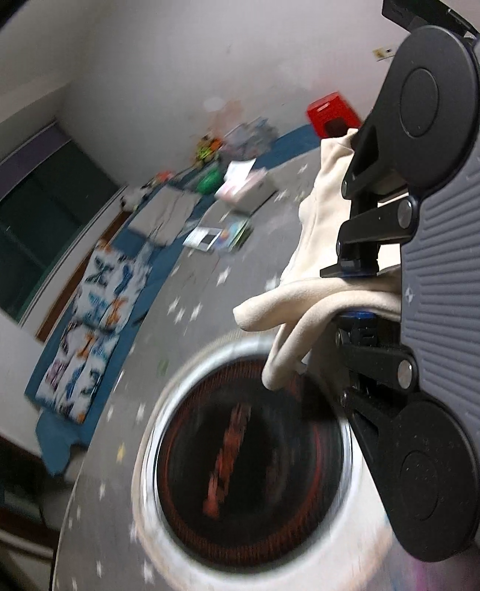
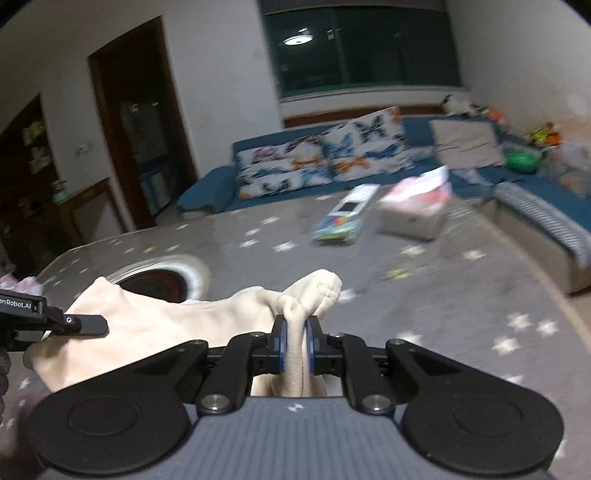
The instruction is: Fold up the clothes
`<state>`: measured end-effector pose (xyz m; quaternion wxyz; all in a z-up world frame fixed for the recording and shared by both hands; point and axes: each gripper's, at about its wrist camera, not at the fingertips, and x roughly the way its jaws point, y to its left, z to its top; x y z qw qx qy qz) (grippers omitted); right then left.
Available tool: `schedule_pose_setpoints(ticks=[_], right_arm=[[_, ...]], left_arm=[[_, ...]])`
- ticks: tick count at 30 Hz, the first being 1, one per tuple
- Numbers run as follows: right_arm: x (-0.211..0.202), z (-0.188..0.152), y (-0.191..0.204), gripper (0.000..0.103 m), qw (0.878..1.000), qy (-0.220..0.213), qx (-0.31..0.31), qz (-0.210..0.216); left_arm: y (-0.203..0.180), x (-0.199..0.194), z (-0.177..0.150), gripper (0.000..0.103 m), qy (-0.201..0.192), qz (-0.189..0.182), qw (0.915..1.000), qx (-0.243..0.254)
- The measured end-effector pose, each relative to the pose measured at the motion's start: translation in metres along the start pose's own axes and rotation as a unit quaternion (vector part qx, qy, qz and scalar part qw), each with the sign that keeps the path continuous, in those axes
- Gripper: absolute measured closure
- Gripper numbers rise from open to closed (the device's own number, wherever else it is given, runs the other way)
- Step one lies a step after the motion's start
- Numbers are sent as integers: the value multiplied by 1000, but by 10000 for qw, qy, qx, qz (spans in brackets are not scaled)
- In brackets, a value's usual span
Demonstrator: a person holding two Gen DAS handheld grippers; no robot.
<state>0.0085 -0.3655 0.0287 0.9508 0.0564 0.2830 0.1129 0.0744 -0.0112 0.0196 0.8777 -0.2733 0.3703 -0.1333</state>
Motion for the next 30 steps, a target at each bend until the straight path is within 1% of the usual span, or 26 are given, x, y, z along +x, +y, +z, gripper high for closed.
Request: schedule_pose_setpoints(ticks=[6,11,14,17,18,19,20,22,24,28,30], right_arm=[[-9,11,-52,93,9969,-102,-6,-777],[-8,13,-89,93,9918,-105,70,-1272],[1,10,-110,93,9886,51,163,-1495],[11,1,-124,92,9852,271,198,-1682],[12,-2,-128,92,9833,310,214,-1779],[12,-4,-131,92,9827,322,238,-1809],[11,-5,-134,91,9822,331,264,-1829],[7,-5,-136,91,9840,311,271,-1735],[9,-3,-136,91,9870,332,291,-1543],[27,-1,-132,90,9904,481,332,-1251],[38,2,-129,90,9913,545,369,-1136]], left_arm=[[-57,55,-3,87,294,-279,9982,452],[-93,93,-10,87,463,-441,9950,770],[-102,115,-18,86,642,-355,9928,942],[-97,122,-22,81,762,-146,9917,1030],[-95,122,-22,72,767,-67,9914,1057],[-92,122,-22,70,773,12,9911,1085],[-90,121,-20,70,747,97,9907,1131],[-87,116,-14,70,595,250,9899,1262],[-87,112,-7,72,412,277,9898,1338],[-96,116,4,72,371,-26,9896,1389],[-102,125,4,73,432,-116,9885,1443]])
